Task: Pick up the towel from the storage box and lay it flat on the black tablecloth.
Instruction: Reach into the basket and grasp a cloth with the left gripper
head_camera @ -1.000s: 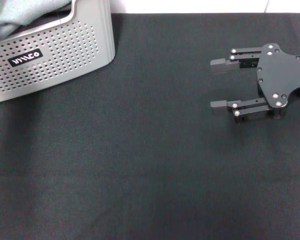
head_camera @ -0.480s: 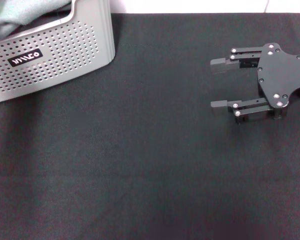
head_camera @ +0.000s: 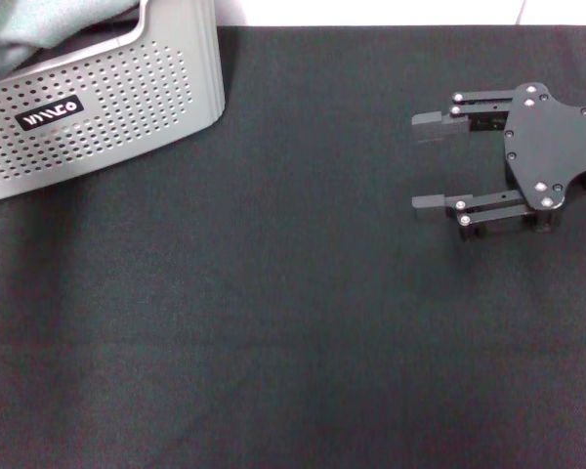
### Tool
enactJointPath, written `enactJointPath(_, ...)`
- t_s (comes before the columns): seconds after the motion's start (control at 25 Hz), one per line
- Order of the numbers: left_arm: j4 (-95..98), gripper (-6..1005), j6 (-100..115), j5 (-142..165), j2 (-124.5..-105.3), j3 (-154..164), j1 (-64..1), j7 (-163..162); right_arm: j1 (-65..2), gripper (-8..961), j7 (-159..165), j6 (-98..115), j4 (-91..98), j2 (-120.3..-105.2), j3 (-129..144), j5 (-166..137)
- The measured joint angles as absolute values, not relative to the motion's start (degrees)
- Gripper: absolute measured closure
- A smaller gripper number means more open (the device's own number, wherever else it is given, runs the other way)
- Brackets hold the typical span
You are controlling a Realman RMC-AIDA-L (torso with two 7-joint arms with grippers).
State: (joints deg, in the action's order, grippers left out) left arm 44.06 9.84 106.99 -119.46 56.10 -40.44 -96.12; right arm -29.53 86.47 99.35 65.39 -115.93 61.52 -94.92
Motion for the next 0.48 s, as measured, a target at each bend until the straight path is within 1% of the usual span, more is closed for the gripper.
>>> enactJointPath(0.24,43.8,914,9.9,107.2,-119.58,56.2,-40.6,-95.8,-29.5,253,86.3,99.3,65.4,-115.91,61.4,-94.6)
enactJointPath(0.48,46.0,970,10.0,107.2,-119.81,58.0,-39.4,-95.7,-29.3,254,86.2,99.4,65.4,-115.84,61.2,-94.4)
